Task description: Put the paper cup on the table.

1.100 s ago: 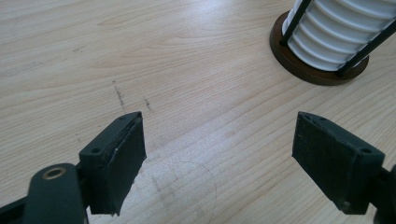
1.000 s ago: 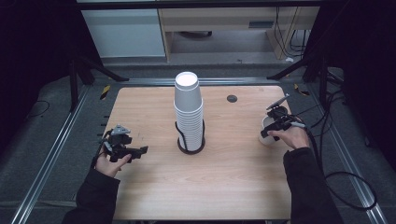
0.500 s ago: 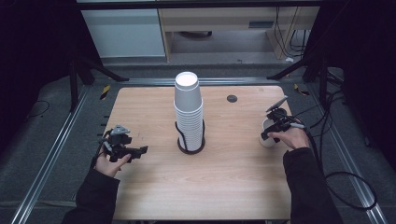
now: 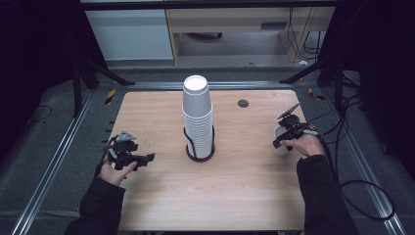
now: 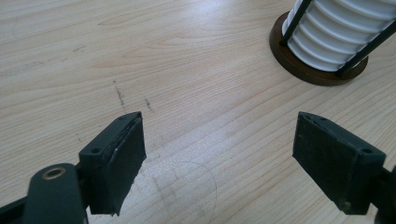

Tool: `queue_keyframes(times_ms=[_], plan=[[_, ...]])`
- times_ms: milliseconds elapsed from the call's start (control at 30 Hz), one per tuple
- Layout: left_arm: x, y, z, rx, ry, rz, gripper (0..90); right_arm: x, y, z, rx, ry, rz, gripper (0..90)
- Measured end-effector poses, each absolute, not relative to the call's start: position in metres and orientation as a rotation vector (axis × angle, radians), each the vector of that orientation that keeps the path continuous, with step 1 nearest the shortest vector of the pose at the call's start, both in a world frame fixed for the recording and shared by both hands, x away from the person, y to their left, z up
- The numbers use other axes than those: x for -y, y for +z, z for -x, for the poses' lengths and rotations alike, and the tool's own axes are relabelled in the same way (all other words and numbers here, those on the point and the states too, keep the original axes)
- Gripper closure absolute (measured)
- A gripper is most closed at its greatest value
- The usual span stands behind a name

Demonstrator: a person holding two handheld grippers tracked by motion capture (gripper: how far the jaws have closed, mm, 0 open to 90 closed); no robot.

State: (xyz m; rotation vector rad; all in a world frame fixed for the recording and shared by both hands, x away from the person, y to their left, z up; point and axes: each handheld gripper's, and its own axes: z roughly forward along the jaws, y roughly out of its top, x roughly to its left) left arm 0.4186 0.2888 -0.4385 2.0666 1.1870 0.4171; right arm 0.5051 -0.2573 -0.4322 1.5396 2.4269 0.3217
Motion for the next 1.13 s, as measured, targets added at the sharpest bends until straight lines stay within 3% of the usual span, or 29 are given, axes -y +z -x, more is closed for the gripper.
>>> queue_keyframes(times_ms=[500, 1133], plan=[[-0.289, -0.438, -0.419, -1.185, 0.415, -2.066, 16.0, 0.258, -0.423, -0.503, -2.407, 0.404, -1.531, 1.5], [-0.291, -0.437, -0.418, -1.185, 0.424, -2.06, 15.5, 0.264, -0.371, -0.472, -2.19, 0.658, -1.456, 1.5]])
